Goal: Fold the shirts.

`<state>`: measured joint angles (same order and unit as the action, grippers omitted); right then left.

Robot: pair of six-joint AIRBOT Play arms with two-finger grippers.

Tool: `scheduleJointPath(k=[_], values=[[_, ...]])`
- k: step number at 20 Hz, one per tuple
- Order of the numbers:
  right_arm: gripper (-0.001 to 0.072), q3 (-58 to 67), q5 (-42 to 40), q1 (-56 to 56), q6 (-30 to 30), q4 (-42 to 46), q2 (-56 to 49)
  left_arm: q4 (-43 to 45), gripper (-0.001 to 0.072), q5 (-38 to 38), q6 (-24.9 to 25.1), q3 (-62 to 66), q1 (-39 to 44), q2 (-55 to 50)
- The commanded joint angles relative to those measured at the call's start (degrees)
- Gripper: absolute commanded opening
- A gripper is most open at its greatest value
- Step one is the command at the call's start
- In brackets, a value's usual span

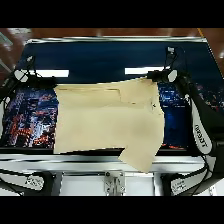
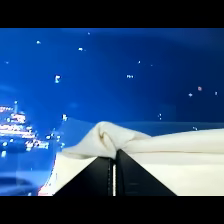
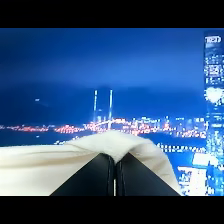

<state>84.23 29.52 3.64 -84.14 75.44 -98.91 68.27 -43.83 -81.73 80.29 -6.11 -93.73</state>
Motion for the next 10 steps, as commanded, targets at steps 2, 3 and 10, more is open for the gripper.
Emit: scheduleJointPath(k=[2,3,10], values=[[0.0064,0.0,-2.3,0.4,0.3,0.1,-4.7,-0.7,0.0038,-3.2,-0.2,0.2,0.1,-5.9],[0.0064,0.0,-1.5,0.4,0.3,0.1,-4.7,-0.7,0.0038,-5.6,0.1,0.2,0.0,-6.3],[0.0063,0.0,33.9,-2.3,-0.9,10.6,3.1,4.6,0.0037,-35.3,0.0,5.7,-3.4,-5.4]])
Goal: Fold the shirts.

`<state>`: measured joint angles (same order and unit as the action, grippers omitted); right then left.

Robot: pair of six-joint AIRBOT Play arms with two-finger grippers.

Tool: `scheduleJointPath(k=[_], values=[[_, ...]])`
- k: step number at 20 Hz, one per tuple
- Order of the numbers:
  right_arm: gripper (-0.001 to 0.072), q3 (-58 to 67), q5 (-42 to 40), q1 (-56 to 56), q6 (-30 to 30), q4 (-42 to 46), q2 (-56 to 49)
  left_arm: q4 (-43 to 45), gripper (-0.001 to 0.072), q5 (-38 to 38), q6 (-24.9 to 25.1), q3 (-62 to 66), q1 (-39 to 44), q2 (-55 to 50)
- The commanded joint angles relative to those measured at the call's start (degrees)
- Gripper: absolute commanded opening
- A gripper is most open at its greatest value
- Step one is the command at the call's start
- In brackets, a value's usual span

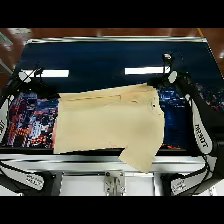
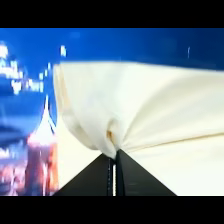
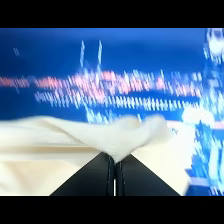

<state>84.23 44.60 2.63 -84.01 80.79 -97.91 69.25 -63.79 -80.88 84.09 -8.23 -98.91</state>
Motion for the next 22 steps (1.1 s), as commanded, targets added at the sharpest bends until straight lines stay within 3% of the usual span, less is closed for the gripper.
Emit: scheduleJointPath(k=[1,4,12,13,14,15,19,22], values=[[0.0063,-0.2,25.0,-1.6,-1.3,5.2,1.5,3.8,0.0037,-18.8,-1.0,1.6,-1.5,-0.5],[0.0063,-1.4,31.2,-1.9,-1.4,5.4,-1.1,3.8,0.0037,-22.1,-0.8,-0.5,-0.9,-0.9],[0.0083,-1.4,30.9,-1.7,-6.9,-1.0,-3.6,3.1,0.0050,-22.4,-3.9,-1.1,-0.7,-2.0],[0.0172,-1.3,30.8,-1.7,-6.9,-1.3,-3.5,2.7,0.0182,-22.5,-3.9,-1.0,-0.7,-2.0],[0.0368,-1.3,30.8,-1.7,-6.7,-1.3,-2.9,2.9,0.0400,-23.4,-3.9,-0.7,-0.7,-1.9],[0.0477,-1.3,31.7,-1.9,-5.7,-1.2,-1.8,3.4,0.0512,-25.2,-3.9,-0.1,-1.0,-1.8],[0.0477,-1.3,39.4,-4.6,-2.7,7.8,6.4,7.6,0.0516,-32.2,-3.2,0.7,-4.7,3.9],[0.0477,-2.9,46.3,-12.5,1.9,8.5,12.6,7.5,0.0519,-32.0,-2.1,-9.7,-11.2,13.2]])
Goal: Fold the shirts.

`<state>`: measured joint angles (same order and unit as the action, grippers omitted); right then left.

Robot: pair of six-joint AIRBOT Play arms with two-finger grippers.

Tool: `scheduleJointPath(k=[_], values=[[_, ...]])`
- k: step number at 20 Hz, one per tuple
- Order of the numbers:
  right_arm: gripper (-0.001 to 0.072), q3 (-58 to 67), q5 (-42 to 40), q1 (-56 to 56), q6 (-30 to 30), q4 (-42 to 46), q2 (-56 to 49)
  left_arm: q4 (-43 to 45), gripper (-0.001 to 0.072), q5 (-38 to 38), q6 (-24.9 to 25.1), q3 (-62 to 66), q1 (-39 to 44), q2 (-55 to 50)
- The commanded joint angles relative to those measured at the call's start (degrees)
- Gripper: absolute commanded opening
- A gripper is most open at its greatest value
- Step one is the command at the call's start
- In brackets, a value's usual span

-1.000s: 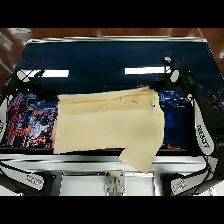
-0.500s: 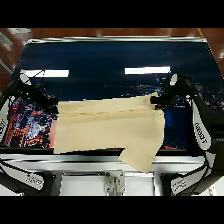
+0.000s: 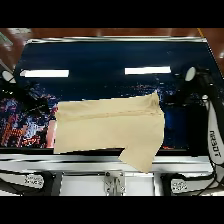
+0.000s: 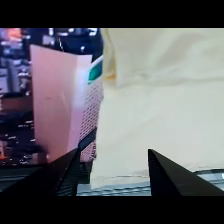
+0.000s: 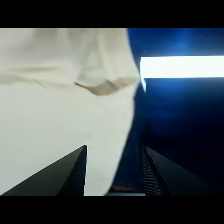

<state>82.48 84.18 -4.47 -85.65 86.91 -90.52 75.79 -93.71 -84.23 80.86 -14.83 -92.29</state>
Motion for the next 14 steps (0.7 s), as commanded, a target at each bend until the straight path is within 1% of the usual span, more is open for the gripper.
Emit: scheduleJointPath(k=[1,2,3,4,5,6,8,14], values=[[0.0525,-3.4,7.4,-9.0,3.9,0.0,7.0,0.7,0.0579,-1.4,2.7,-12.9,-6.8,9.7],[0.0678,-6.4,7.4,-12.4,4.6,-4.0,8.8,-0.4,0.0617,0.4,4.9,-20.8,-9.4,13.2],[0.0681,-10.3,7.4,-15.9,6.2,-9.4,10.6,-2.4,0.0617,2.9,6.6,-28.1,-12.0,16.3],[0.0681,-14.1,7.2,-18.5,7.8,-13.9,12.0,-4.3,0.0618,6.3,7.1,-35.3,-14.8,19.1],[0.0681,-17.9,6.7,-20.5,9.2,-17.6,13.3,-5.7,0.0620,9.4,7.1,-40.9,-17.1,20.9],[0.0681,-20.9,6.2,-21.6,10.1,-19.5,14.2,-8.3,0.0620,12.1,8.5,-45.3,-19.5,21.9],[0.0681,-25.2,4.8,-21.8,11.0,-20.0,15.2,-15.2,0.0618,14.9,13.3,-49.9,-22.6,22.0],[0.0680,-28.8,-0.6,-21.8,10.9,-20.6,15.1,-16.0,0.0614,19.8,13.7,-53.3,-23.2,20.4]])
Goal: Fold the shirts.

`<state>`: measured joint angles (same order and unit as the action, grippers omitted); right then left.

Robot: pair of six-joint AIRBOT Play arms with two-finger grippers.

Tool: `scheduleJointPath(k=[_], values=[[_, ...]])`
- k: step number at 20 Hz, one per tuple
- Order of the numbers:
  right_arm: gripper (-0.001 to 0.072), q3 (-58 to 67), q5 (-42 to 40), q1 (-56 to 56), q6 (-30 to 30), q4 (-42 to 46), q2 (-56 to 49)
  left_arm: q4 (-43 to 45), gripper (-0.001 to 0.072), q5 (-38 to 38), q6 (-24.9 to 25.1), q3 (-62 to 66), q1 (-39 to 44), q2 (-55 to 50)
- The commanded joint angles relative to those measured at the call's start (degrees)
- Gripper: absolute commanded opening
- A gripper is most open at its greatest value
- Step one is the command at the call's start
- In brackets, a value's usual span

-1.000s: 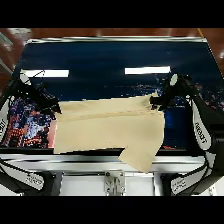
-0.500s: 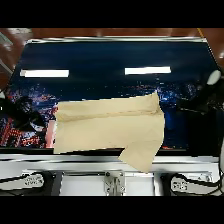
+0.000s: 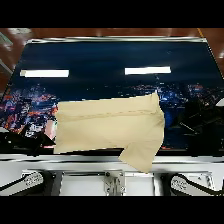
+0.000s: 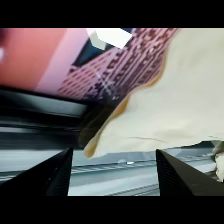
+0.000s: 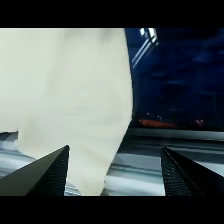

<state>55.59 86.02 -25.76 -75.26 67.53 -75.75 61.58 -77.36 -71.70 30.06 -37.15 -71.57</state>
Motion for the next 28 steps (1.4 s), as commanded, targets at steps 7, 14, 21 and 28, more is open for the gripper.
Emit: scheduleJointPath(k=[7,14,21,28], values=[[0.0680,-1.9,-2.7,-0.5,0.3,-1.1,0.4,-5.1,0.0608,7.4,1.2,-3.5,4.6,-3.4],[0.0680,-8.4,0.6,-0.5,0.0,4.3,0.5,-5.3,0.0039,5.3,3.1,-3.5,7.4,-3.7],[0.0679,-27.3,-11.3,-0.5,3.9,-4.8,2.3,-5.3,0.0038,4.2,3.6,-2.7,7.4,-0.4],[0.0486,-30.6,-18.0,-0.5,3.6,-8.2,2.2,-5.3,0.0038,3.3,3.6,-2.4,7.4,-0.1]])
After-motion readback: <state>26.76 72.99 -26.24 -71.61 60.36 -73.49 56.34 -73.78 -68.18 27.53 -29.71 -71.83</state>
